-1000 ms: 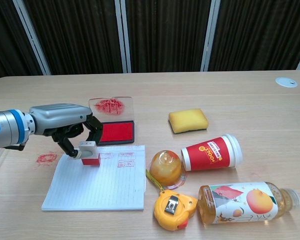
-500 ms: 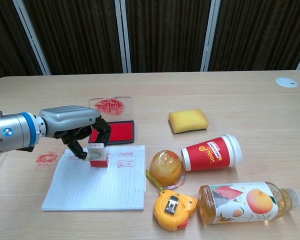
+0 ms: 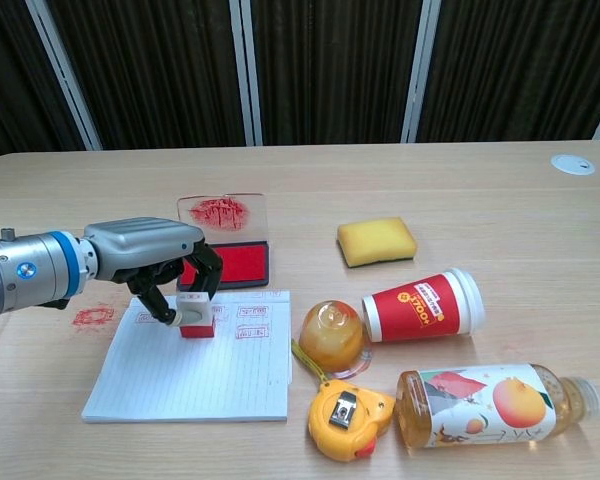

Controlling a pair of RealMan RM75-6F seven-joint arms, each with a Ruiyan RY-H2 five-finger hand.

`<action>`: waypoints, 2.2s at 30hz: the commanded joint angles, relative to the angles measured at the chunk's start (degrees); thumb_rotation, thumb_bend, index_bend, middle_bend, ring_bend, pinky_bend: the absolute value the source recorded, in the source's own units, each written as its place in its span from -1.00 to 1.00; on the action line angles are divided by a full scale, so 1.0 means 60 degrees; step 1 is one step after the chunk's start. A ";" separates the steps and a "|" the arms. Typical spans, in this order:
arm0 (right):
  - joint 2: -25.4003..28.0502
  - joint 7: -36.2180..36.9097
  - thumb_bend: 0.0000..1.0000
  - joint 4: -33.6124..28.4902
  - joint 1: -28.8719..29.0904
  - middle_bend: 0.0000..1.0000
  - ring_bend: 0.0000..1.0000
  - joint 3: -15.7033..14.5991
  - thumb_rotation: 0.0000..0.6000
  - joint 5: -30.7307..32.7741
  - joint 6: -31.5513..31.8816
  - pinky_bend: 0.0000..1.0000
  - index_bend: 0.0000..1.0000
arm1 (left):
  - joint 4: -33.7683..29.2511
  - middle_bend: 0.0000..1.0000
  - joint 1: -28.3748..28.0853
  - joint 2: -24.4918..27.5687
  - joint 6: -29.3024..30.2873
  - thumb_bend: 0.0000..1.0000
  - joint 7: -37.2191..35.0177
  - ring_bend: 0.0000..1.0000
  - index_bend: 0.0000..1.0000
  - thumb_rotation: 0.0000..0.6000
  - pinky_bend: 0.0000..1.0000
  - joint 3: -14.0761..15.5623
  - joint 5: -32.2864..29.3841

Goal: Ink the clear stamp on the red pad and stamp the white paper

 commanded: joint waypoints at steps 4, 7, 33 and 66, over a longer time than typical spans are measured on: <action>-0.0006 -0.0014 -1.00 0.0002 0.0000 -1.00 -1.00 -0.0005 1.00 0.0009 -0.0008 -1.00 -1.00 | 0.0247 0.17 0.0011 -0.0142 -0.0065 -0.15 -0.0106 0.70 0.20 1.00 0.66 0.0064 0.0026; -0.0010 -0.0020 -1.00 0.0009 0.0002 -1.00 -1.00 -0.0002 1.00 0.0024 -0.0015 -1.00 -1.00 | 0.0405 0.17 0.0013 -0.0233 -0.0096 -0.16 -0.0147 0.70 0.21 1.00 0.66 0.0094 0.0046; -0.0026 -0.0045 -1.00 0.0032 0.0016 -1.00 -1.00 0.0003 1.00 0.0065 -0.0049 -1.00 -1.00 | 0.0996 0.17 0.0108 -0.0509 -0.0211 -0.15 -0.0415 0.70 0.21 1.00 0.66 0.0252 0.0201; 0.0006 -0.0068 -1.00 -0.0116 -0.0033 -1.00 -1.00 -0.0054 1.00 -0.0123 0.0092 -1.00 -1.00 | -0.1683 0.17 0.0274 0.1902 0.0934 -0.16 -0.1267 0.70 0.21 1.00 0.66 -0.0655 0.0304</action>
